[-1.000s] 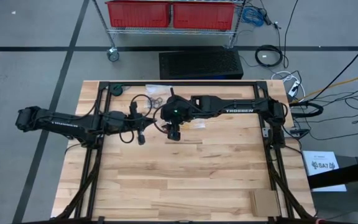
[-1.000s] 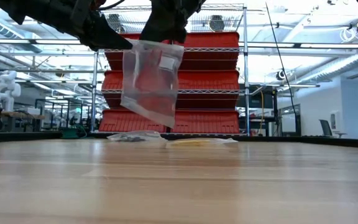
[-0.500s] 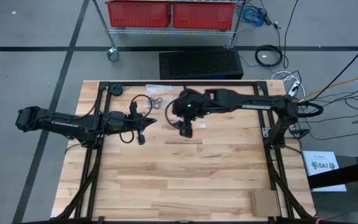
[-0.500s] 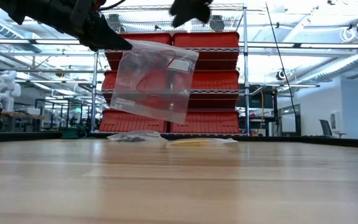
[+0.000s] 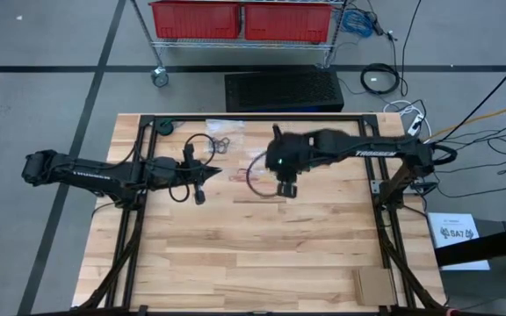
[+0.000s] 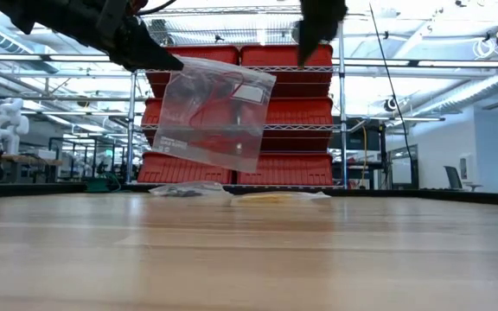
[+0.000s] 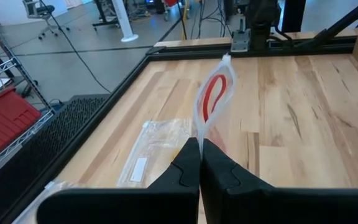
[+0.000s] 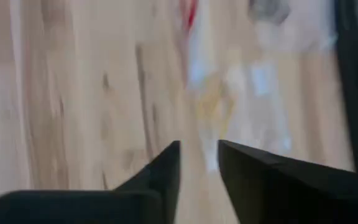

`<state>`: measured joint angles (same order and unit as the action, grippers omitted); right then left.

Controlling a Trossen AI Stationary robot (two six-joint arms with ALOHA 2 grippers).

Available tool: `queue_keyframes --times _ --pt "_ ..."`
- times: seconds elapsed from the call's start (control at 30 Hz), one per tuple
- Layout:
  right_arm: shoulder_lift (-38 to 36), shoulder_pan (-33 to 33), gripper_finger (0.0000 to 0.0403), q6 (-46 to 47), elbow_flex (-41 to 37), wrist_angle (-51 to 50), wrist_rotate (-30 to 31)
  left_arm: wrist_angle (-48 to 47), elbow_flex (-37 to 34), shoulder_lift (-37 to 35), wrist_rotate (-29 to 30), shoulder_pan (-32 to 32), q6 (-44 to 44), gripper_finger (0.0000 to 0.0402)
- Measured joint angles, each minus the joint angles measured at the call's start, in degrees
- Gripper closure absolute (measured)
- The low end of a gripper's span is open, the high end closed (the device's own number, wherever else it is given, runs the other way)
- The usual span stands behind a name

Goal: Sort rubber bands
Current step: Close the transparent zip bag

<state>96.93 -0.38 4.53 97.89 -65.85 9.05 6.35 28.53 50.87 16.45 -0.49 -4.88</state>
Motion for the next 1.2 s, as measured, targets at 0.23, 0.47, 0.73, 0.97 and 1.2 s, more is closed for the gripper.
queue_keyframes --times 0.23,0.47,0.73,0.97,1.2 --pt "-9.2 4.1 0.0394 3.4 -22.5 19.2 -0.2 0.1 0.0 0.0 0.0 -0.4 0.0 0.0401" --pt "-16.7 7.0 0.0401 2.9 -45.6 54.2 7.2 0.9 0.0 0.0 0.0 -0.4 0.1 0.0401" --pt "-17.0 9.6 0.0403 -1.3 -68.8 104.8 13.6 0.9 0.0 0.0 -1.6 -0.4 1.1 0.0401" --pt "-17.0 7.4 0.0384 4.5 -71.3 111.6 13.4 1.9 0.0 0.0 -3.9 -0.4 1.1 0.0401" --pt "-17.0 5.2 0.0298 5.9 -70.1 114.6 7.9 2.2 0.0 0.5 -4.7 -0.4 1.5 0.0401"
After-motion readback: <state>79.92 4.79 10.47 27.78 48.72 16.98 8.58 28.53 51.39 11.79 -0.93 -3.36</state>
